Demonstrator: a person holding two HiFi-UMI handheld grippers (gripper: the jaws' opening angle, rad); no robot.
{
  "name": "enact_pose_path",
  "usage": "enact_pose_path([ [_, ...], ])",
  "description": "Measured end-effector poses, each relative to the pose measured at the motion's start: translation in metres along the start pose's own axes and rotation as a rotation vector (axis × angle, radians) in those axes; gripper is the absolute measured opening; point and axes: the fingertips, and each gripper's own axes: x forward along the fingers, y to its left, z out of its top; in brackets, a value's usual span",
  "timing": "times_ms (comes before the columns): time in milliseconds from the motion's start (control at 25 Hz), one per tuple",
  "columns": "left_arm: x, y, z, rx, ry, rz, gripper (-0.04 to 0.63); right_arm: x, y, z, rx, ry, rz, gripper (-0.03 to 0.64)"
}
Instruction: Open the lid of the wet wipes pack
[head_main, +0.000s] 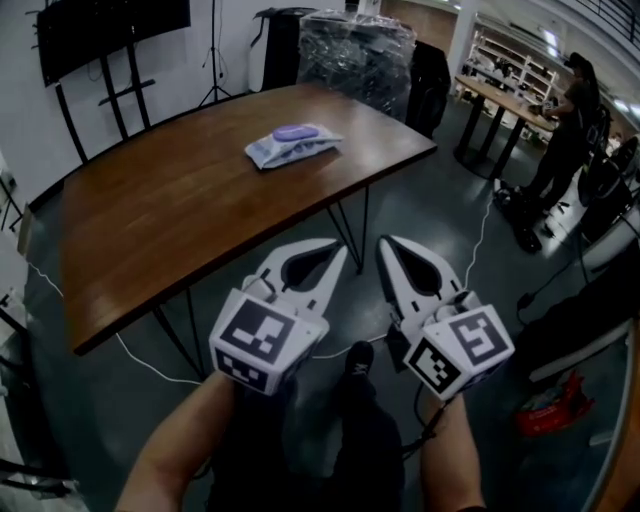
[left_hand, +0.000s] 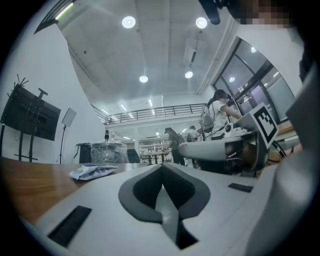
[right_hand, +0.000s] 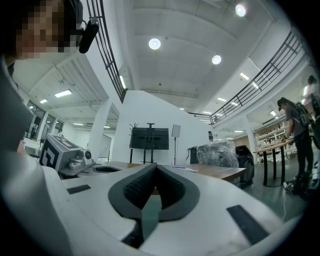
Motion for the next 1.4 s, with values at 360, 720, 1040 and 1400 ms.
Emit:
enact_pose_path([
  [360,0.031,0.036,0.005,-0.018,-0.004,0.049,0.005,0.047,-0.027,0.001,-0.010,0.001,0.027,0.009],
  [720,0.062,0.093,0.023,-0.011,0.019,0.138,0.005,0.101,-0.052,0.012,-0.038,0.000,0.078,0.010],
  [1040,0.087,0.141,0.036,-0.001,0.054,0.203,0.005,0.157,-0.075,0.022,-0.053,0.004,0.146,0.010],
  [1400,0.103,0.200,0.037,0.000,0.078,0.283,0.005,0.221,-0.081,0.030,-0.073,0.024,0.213,0.011],
])
